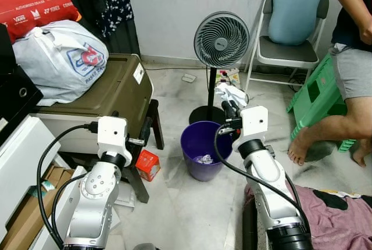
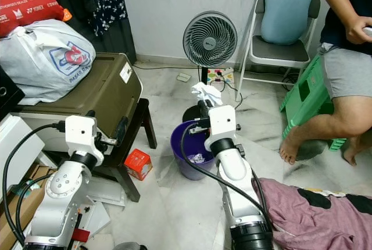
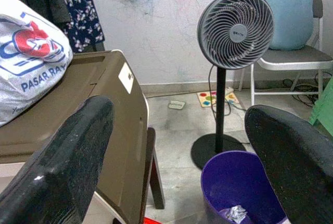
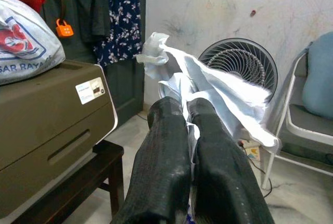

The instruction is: Clean up the room

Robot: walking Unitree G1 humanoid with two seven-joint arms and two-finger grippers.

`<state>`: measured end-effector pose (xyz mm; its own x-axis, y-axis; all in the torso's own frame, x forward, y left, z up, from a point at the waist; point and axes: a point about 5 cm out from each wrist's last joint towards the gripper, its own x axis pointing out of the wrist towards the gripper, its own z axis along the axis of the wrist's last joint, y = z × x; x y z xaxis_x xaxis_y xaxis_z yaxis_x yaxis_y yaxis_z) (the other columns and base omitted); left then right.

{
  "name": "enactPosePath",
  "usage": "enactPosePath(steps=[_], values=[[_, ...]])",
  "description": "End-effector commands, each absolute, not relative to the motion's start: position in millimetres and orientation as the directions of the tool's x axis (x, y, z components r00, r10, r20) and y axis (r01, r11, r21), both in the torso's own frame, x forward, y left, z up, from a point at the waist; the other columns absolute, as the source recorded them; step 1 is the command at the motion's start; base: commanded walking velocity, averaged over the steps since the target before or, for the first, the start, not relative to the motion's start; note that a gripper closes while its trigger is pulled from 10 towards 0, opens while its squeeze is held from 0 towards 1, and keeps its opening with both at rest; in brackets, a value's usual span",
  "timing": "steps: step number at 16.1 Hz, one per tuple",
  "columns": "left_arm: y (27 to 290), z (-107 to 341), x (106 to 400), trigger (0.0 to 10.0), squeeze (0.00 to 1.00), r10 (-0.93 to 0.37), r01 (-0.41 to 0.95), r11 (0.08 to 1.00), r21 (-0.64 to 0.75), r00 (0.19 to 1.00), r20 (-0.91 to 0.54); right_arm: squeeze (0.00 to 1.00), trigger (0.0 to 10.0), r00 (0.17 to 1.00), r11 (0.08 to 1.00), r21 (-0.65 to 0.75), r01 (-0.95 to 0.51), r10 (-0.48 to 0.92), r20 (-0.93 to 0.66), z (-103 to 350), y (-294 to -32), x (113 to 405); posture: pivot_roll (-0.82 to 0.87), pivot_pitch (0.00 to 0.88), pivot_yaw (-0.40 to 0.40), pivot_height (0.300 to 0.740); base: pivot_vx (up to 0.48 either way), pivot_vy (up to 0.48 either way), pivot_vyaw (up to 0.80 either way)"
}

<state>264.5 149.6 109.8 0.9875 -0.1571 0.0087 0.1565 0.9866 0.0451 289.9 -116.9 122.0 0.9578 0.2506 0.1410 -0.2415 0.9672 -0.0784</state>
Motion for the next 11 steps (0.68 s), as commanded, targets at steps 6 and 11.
enactPosePath(steps=[6, 11], values=[[150.4, 113.0, 264.9, 10.0, 0.0, -0.156, 0.154, 0.987, 0.051, 0.988, 0.018, 0.0, 10.0, 0.956, 0.966, -0.075, -0.249, 0.258, 0.138, 123.2, -115.6, 290.5, 0.03, 0.0, 0.025, 0.74, 0.0, 0.0, 0.0], [150.1, 116.3, 257.0, 10.0, 0.0, -0.142, 0.14, 0.989, 0.05, 0.989, 0.029, 0.0, 10.0, 0.992, 0.996, -0.068, -0.055, 0.063, 0.114, 121.3, -143.8, 282.1, 0.02, 0.0, 0.018, 0.74, 0.0, 0.0, -0.16]])
